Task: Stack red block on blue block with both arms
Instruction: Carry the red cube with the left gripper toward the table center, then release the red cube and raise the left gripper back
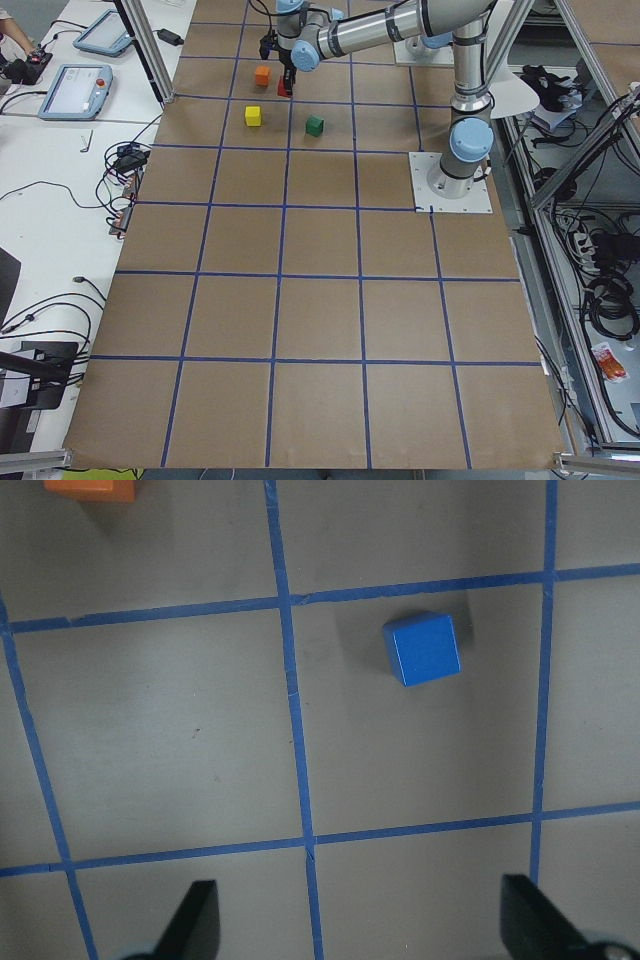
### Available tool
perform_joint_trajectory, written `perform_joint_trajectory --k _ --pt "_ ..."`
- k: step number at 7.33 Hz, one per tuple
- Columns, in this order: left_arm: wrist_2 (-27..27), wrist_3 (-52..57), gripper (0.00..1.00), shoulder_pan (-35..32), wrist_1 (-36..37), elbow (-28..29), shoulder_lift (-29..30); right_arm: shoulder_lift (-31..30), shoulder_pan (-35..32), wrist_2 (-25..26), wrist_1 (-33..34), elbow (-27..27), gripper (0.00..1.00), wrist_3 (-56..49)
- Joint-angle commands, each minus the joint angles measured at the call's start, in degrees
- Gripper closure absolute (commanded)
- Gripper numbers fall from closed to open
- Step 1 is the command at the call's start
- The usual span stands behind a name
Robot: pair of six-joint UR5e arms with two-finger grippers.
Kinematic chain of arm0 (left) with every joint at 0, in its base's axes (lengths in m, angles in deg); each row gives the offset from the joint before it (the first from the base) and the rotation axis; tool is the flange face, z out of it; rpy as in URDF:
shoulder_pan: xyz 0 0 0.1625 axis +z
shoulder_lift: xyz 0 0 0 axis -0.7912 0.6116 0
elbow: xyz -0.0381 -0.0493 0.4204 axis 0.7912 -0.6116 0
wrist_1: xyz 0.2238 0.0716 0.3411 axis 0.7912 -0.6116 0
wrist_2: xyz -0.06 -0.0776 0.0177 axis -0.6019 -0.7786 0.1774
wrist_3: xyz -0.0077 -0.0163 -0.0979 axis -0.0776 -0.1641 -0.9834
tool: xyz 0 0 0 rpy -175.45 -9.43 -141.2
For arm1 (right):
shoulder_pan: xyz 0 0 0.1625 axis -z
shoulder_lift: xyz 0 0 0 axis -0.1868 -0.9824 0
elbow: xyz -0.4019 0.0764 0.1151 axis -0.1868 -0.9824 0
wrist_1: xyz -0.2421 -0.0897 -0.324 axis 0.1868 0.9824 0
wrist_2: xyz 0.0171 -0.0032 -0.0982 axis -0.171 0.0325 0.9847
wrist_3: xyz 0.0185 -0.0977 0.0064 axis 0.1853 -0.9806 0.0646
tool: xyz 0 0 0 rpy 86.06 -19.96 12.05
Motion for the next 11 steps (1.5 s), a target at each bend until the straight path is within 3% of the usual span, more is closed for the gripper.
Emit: perform_joint_trajectory --k 1,2,3,4,5,8,11 --pt "-0.17 -3.06 0.91 -2.35 0.52 2.05 4.79 0.09 0.02 -0.09 0.13 0.04 0.00 -0.09" --pt "-0.08 -2.89 0.84 -2.36 0.61 2.05 6.72 0.18 0.02 -0.61 1.01 -0.05 0.00 -0.53" --pt "-0.17 -4.63 0.69 -2.53 3.39 2.14 7.78 0.26 -0.06 -0.44 1.02 -0.05 0.00 0.08" --pt "-0.17 -4.91 0.22 -2.88 4.03 1.62 8.49 0.35 -0.06 -0.26 1.02 0.03 0.00 0.17" --pt "-0.08 -5.17 0.00 -3.06 4.21 2.05 8.50 0.35 -0.06 -0.18 1.02 0.04 0.00 0.26" --pt "0.00 -3.86 0.00 -2.45 2.21 5.28 4.91 1.23 -0.06 -0.09 1.10 0.04 0.00 0.26" --pt "0.97 9.35 0.00 5.25 -15.32 10.31 -4.47 2.02 -0.06 -1.13 1.10 0.04 0.00 1.22"
